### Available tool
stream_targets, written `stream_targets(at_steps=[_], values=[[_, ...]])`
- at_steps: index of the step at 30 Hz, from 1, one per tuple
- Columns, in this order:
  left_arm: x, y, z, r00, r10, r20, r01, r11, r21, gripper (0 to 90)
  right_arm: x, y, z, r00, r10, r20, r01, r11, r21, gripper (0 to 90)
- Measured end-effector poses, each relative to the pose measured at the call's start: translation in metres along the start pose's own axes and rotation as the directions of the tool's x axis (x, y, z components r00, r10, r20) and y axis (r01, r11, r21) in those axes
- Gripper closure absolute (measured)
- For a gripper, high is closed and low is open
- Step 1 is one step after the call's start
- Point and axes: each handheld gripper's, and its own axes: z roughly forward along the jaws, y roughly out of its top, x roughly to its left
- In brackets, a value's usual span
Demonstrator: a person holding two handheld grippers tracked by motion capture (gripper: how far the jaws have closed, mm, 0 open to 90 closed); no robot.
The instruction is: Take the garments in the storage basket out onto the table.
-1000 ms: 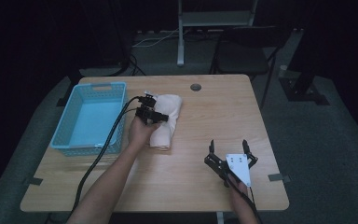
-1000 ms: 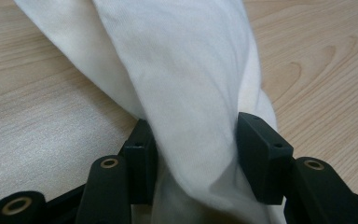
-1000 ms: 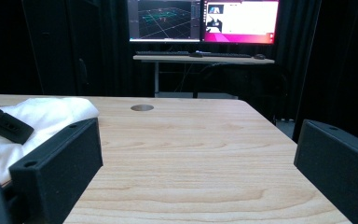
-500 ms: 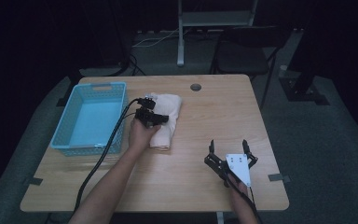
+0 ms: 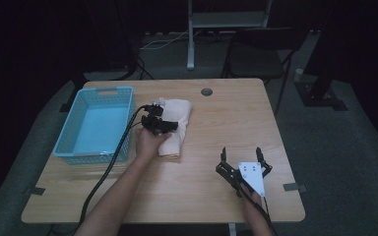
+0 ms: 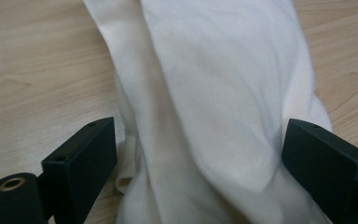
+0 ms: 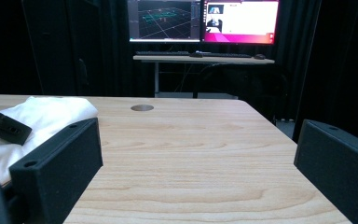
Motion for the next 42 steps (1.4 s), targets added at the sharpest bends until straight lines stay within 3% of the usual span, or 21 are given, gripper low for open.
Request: stream_targets(at_steps=[3, 6, 7, 8, 9, 10, 11, 12, 17, 19, 21, 22, 23, 24, 26, 27, 29, 31, 34, 36, 42], values=[[0.0, 0.0, 0.0, 0.9999, 0.004, 0.011, -0.004, 1.0, -0.008, 9.8, 0.0, 0.0, 0.0, 1.0, 0.001, -0.001, -0.001, 1.0, 0.001, 0.4], [0.003, -0.001, -0.001, 0.997, 0.024, 0.074, -0.021, 0.9993, -0.03, 9.8, 0.0, 0.0, 0.0, 1.0, 0.001, -0.001, -0.001, 1.0, 0.001, 0.4], [0.003, -0.001, -0.001, 0.997, 0.024, 0.074, -0.021, 0.9993, -0.03, 9.9, 0.0, 0.0, 0.0, 1.0, 0.001, -0.001, -0.001, 1.0, 0.001, 0.4], [0.003, -0.002, -0.001, 0.9949, 0.042, 0.091, -0.04, 0.9987, -0.033, 9.9, 0.0, 0.0, 0.0, 1.0, 0.001, -0.002, -0.001, 1.0, 0.001, 0.4], [-0.001, -0.002, -0.003, 0.9937, 0.08, 0.078, -0.077, 0.9961, -0.043, 9.9, 0.0, 0.0, 0.0, 1.0, 0.001, -0.002, -0.001, 1.0, 0.001, 0.4], [-0.001, -0.002, -0.003, 0.9937, 0.08, 0.078, -0.077, 0.9961, -0.043, 9.9, 0.0, 0.0, 0.0, 1.0, 0.001, -0.002, -0.001, 1.0, 0.001, 0.4], [-0.003, -0.002, -0.006, 0.9894, 0.113, 0.091, -0.109, 0.9929, -0.046, 9.9, 0.0, 0.0, 0.0, 1.0, 0.002, -0.002, -0.002, 1.0, 0.001, 0.4], [-0.004, -0.002, -0.007, 0.9877, 0.12, 0.1, -0.116, 0.9921, -0.048, 9.9, 0.0, 0.0, 0.0, 1.0, 0.002, -0.002, -0.002, 1.0, 0.001, 0.4], [-0.002, -0.003, -0.016, 0.977, 0.128, 0.17, -0.115, 0.9899, -0.082, 9.8, 0.0, 0.0, 0.0, 1.0, 0.0, -0.003, 0.0, 1.0, 0.001, 0.4], [-0.003, -0.004, -0.017, 0.9776, 0.129, 0.166, -0.116, 0.9898, -0.082, 9.7, 0.0, 0.0, 0.0, 1.0, 0.001, -0.003, -0.001, 1.0, 0.002, 0.4], [-0.001, -0.005, -0.019, 0.9709, 0.122, 0.206, -0.107, 0.991, -0.08, 6.7, 0.0, 0.0, 0.0, 1.0, 0.0, -0.003, 0.0, 1.0, 0.002, 0.4], [0.0, -0.005, -0.02, 0.9639, 0.113, 0.241, -0.093, 0.9916, -0.09, 0.0, 0.0, 0.0, 0.0, 1.0, 0.001, -0.003, -0.001, 1.0, 0.002, 0.4], [0.0, -0.005, -0.021, 0.9617, 0.109, 0.251, -0.087, 0.9914, -0.098, 0.0, 0.0, 0.0, 0.0, 1.0, 0.0, -0.003, 0.0, 1.0, 0.002, 0.5], [0.0, -0.005, -0.023, 0.9649, 0.103, 0.242, -0.082, 0.9923, -0.093, 0.0, 0.0, 0.0, 0.0, 1.0, 0.001, -0.003, -0.001, 1.0, 0.002, 0.4], [-0.001, -0.005, -0.026, 0.9577, 0.106, 0.267, -0.08, 0.991, -0.107, 0.0, 0.0, 0.0, 0.0, 1.0, 0.001, -0.003, -0.001, 1.0, 0.001, 0.4], [-0.001, -0.005, -0.026, 0.9577, 0.106, 0.267, -0.08, 0.991, -0.107, 0.0, 0.0, 0.0, 0.0, 1.0, 0.001, -0.003, -0.001, 1.0, 0.001, 0.4], [0.0, -0.009, -0.032, 0.9418, 0.103, 0.32, -0.047, 0.9826, -0.179, 0.0, 0.0, 0.0, 0.0, 1.0, 0.002, -0.003, -0.002, 1.0, 0.001, 0.4], [0.0, -0.011, -0.036, 0.939, 0.111, 0.325, -0.038, 0.9741, -0.223, 0.0, 0.0, 0.0, 0.0, 1.0, 0.001, -0.003, -0.001, 1.0, 0.002, 0.4], [-0.002, -0.017, -0.041, 0.9433, 0.144, 0.299, -0.056, 0.9564, -0.287, 0.0, 0.0, 0.0, 0.0, 1.0, 0.001, -0.003, -0.001, 1.0, 0.001, 0.4], [-0.004, -0.018, -0.041, 0.9468, 0.155, 0.282, -0.077, 0.9602, -0.268, 0.0, 0.0, 0.0, 0.0, 1.0, 0.001, -0.002, -0.001, 1.0, 0.002, 0.5], [-0.012, -0.025, -0.046, 0.9367, 0.208, 0.282, -0.136, 0.9577, -0.254, 0.0, 0.0, 0.0, 0.0, 1.0, 0.001, -0.002, -0.001, 1.0, 0.002, 0.4]])
